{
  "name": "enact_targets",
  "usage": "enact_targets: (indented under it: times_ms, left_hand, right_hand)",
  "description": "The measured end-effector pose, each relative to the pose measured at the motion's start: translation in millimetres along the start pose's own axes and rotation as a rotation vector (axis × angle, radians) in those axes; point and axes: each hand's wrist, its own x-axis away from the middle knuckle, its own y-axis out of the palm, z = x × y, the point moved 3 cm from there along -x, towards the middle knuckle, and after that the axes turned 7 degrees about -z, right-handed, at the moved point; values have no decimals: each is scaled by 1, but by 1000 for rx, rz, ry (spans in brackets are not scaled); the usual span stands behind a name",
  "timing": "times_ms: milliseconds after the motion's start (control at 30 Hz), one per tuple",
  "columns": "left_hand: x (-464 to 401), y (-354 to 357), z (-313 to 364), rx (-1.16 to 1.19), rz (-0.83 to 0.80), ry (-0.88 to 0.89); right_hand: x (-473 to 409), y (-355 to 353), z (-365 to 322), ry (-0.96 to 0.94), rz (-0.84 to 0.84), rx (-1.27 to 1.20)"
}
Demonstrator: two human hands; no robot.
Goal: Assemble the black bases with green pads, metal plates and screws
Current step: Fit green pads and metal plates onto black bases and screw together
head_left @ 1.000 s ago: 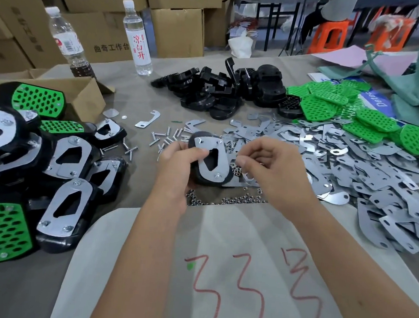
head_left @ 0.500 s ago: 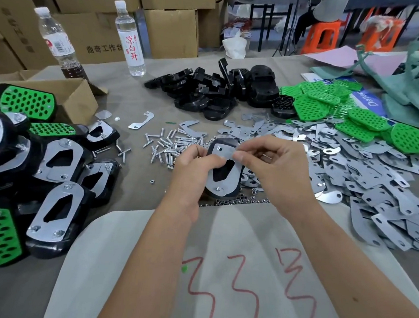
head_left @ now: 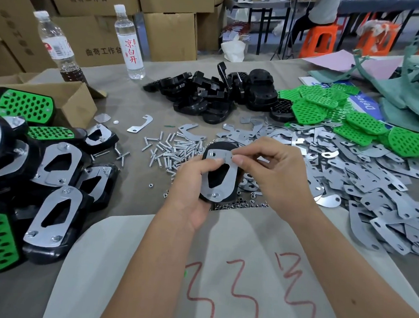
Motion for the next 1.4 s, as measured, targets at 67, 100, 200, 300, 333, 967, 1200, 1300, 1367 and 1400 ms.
enact_targets:
  times_ms: [67,100,200,300,333,967,1200,1300,1367,1400]
  left_hand:
    - [-1,-1,-1,-16,-4,8]
    - [-1,-1,-1,-22,-3,16]
    - [-3,-1,-2,-50,5,42]
    - [-5,-1,-3,-83,-2,59]
    - [-5,-1,-4,-84,-5,61]
    - [-7,2,-6,-59,96,120]
    - [-9,0,-7,9,133,124]
    - [-10,-2,-8,15,155,116]
    - [-11,-3,-8,29,165,107]
    - [-11,-3,-8,32,169,104]
  right_hand:
    - [0,0,1,8,-2,23]
    - [0,0,2,8,12,37]
    - [2,2,3,-6,69,67]
    - [2,2,4,-15,87,76]
    - [2,2,4,-12,81,73]
    - [1,9,12,63,-13,8]
    - [6,10,10,109,47,-84]
    - [7,15,6,124,20,-59]
    - [9,10,5,101,119,-27]
    - [10,7,5,90,157,-15]
